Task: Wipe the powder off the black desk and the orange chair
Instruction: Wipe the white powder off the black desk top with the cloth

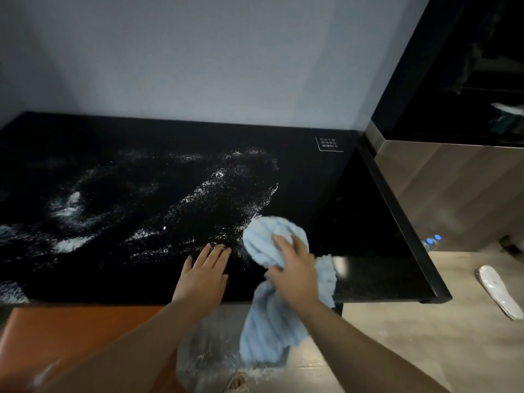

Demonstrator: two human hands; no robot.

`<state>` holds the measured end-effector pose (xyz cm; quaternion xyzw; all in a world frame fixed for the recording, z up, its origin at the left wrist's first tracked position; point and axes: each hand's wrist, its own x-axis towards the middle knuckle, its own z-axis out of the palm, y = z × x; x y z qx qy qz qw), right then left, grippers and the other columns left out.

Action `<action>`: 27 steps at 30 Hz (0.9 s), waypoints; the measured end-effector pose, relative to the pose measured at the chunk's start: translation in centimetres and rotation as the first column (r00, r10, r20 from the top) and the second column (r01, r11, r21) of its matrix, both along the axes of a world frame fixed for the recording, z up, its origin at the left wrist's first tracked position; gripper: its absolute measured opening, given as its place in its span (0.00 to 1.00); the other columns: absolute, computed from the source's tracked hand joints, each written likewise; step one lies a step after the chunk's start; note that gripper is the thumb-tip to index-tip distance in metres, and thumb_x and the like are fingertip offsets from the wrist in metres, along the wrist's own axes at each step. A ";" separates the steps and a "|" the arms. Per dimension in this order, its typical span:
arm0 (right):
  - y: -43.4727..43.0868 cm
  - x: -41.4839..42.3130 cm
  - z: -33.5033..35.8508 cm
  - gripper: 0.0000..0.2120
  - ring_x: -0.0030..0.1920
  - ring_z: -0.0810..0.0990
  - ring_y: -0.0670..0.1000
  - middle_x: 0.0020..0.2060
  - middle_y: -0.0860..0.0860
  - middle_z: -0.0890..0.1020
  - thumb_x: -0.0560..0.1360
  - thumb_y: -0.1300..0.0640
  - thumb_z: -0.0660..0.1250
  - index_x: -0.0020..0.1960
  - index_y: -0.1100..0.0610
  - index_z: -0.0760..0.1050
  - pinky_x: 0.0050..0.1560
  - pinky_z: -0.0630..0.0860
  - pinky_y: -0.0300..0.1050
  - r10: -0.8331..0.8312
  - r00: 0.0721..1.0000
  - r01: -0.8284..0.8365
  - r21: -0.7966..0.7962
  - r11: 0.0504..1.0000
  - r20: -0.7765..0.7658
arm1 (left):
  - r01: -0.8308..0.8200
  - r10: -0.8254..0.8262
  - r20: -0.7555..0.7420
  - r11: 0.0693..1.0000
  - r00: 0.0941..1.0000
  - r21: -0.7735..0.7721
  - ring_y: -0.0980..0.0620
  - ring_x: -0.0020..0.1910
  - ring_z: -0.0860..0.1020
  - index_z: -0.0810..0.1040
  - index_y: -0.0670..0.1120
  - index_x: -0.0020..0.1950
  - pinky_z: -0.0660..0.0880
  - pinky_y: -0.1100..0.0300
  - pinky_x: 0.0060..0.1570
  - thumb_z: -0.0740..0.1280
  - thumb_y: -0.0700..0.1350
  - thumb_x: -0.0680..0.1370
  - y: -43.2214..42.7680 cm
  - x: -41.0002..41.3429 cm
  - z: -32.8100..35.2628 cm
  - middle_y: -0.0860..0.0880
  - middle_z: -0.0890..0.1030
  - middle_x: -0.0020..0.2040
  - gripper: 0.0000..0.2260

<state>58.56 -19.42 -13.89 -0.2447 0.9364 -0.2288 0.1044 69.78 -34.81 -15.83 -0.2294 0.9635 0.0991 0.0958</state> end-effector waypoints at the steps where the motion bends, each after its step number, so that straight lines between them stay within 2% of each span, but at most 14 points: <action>1: 0.9 -0.8 0.5 0.30 0.65 0.66 0.60 0.74 0.53 0.58 0.72 0.54 0.65 0.72 0.45 0.63 0.62 0.65 0.49 -0.043 0.999 0.042 -0.050 0.998 -0.028 | 0.004 -0.004 0.000 1.000 1.000 -0.011 0.52 0.77 0.42 0.43 0.52 0.77 0.48 0.48 0.74 0.48 0.51 0.82 0.1 0.4 0.1 0.55 0.45 0.78 0.25; 3: 3.6 -2.6 1.0 0.29 0.63 0.68 0.64 0.73 0.55 0.60 0.72 0.53 0.66 0.72 0.47 0.64 0.61 0.65 0.51 -0.218 0.970 0.213 -0.055 0.976 -0.110 | 0.001 0.000 0.015 1.000 1.000 -0.029 0.52 0.77 0.42 0.43 0.51 0.77 0.48 0.49 0.74 0.47 0.51 0.82 0.1 1.4 0.3 0.54 0.45 0.78 0.25; 6: 8.4 -3.7 1.0 0.30 0.66 0.64 0.65 0.74 0.56 0.54 0.75 0.49 0.63 0.74 0.44 0.56 0.63 0.64 0.57 -0.409 0.908 0.419 0.170 0.892 -0.089 | -0.022 0.023 0.041 0.999 0.999 -0.033 0.51 0.77 0.43 0.44 0.51 0.77 0.48 0.48 0.73 0.48 0.52 0.82 0.1 2.8 0.7 0.53 0.46 0.78 0.25; 8: 9.2 -2.8 0.6 0.31 0.68 0.61 0.64 0.75 0.56 0.49 0.76 0.48 0.62 0.75 0.43 0.52 0.63 0.63 0.58 -0.398 0.915 0.399 0.291 0.870 -0.065 | -0.038 0.040 0.053 0.999 0.998 -0.029 0.51 0.77 0.43 0.45 0.51 0.77 0.49 0.48 0.73 0.48 0.52 0.82 0.0 3.4 0.8 0.53 0.47 0.78 0.25; 10: 7.8 -0.7 0.4 0.31 0.67 0.61 0.63 0.75 0.56 0.49 0.76 0.47 0.62 0.74 0.43 0.53 0.63 0.65 0.56 -0.313 0.946 0.324 0.294 0.899 -0.083 | -0.048 0.050 0.069 0.999 0.996 -0.018 0.51 0.77 0.43 0.46 0.51 0.77 0.49 0.48 0.73 0.49 0.52 0.82 -0.1 3.7 0.9 0.53 0.47 0.78 0.25; 14: 2.6 5.2 -0.3 0.30 0.66 0.61 0.60 0.75 0.52 0.51 0.72 0.49 0.64 0.72 0.40 0.58 0.62 0.66 0.51 -0.052 0.996 0.065 0.182 0.981 -0.075 | -0.006 0.008 0.061 1.000 0.998 -0.024 0.52 0.77 0.43 0.47 0.51 0.77 0.49 0.49 0.74 0.50 0.52 0.82 -0.4 4.3 0.8 0.53 0.48 0.78 0.25; 16: 1.1 6.6 -0.7 0.29 0.65 0.62 0.58 0.75 0.51 0.53 0.72 0.51 0.64 0.71 0.40 0.61 0.62 0.65 0.49 0.061 0.998 -0.059 0.071 0.996 -0.031 | 0.012 -0.010 0.044 0.999 0.999 -0.038 0.53 0.77 0.43 0.47 0.52 0.77 0.48 0.49 0.74 0.50 0.52 0.82 -1.0 4.1 1.0 0.54 0.48 0.78 0.25; 18: 0.9 5.8 -0.2 0.28 0.64 0.65 0.58 0.74 0.52 0.58 0.71 0.54 0.67 0.70 0.44 0.66 0.63 0.64 0.46 0.049 0.998 -0.044 -0.110 0.993 0.043 | 0.019 -0.018 0.037 1.000 0.999 -0.019 0.53 0.77 0.43 0.47 0.51 0.77 0.48 0.49 0.74 0.50 0.53 0.82 -2.0 3.8 1.2 0.54 0.47 0.78 0.25; 20: 1.9 3.8 0.2 0.27 0.63 0.68 0.61 0.70 0.57 0.64 0.70 0.57 0.70 0.68 0.50 0.70 0.63 0.65 0.48 -0.099 0.994 0.105 -0.249 0.963 0.038 | 0.032 -0.033 0.037 0.999 0.999 0.013 0.52 0.77 0.43 0.47 0.51 0.78 0.48 0.49 0.74 0.50 0.53 0.82 -3.3 3.5 1.3 0.54 0.47 0.78 0.25; 21: 2.6 2.7 0.3 0.27 0.62 0.68 0.62 0.68 0.58 0.66 0.70 0.57 0.70 0.68 0.52 0.70 0.62 0.66 0.50 -0.199 0.980 0.193 -0.235 0.953 -0.004 | 0.038 -0.039 0.033 0.999 0.999 0.023 0.52 0.77 0.42 0.47 0.51 0.78 0.48 0.49 0.74 0.50 0.54 0.82 -3.9 3.3 1.3 0.54 0.47 0.78 0.26; 23: 3.8 0.8 0.3 0.28 0.62 0.67 0.64 0.70 0.58 0.63 0.72 0.53 0.68 0.71 0.50 0.66 0.60 0.67 0.55 -0.385 0.920 0.384 -0.021 0.923 -0.077 | 0.052 -0.053 0.021 0.998 0.998 0.042 0.52 0.77 0.42 0.47 0.50 0.78 0.48 0.49 0.73 0.51 0.55 0.82 -5.1 3.2 1.3 0.54 0.47 0.78 0.26; 25: 3.6 0.7 0.1 0.30 0.64 0.64 0.63 0.72 0.56 0.57 0.73 0.50 0.65 0.73 0.47 0.59 0.60 0.67 0.57 -0.426 0.896 0.444 0.197 0.874 -0.126 | 0.067 -0.068 0.018 0.996 0.997 0.058 0.52 0.77 0.42 0.48 0.50 0.78 0.47 0.48 0.73 0.51 0.55 0.82 -6.2 3.0 1.2 0.54 0.48 0.78 0.26; 27: 1.7 2.0 -0.1 0.30 0.65 0.63 0.62 0.73 0.55 0.55 0.72 0.49 0.65 0.72 0.45 0.59 0.60 0.67 0.56 -0.395 0.907 0.419 0.228 0.879 -0.147 | 0.080 -0.083 0.036 0.994 0.996 0.073 0.52 0.77 0.41 0.47 0.50 0.78 0.47 0.47 0.74 0.51 0.56 0.81 -7.1 2.8 0.9 0.54 0.47 0.78 0.27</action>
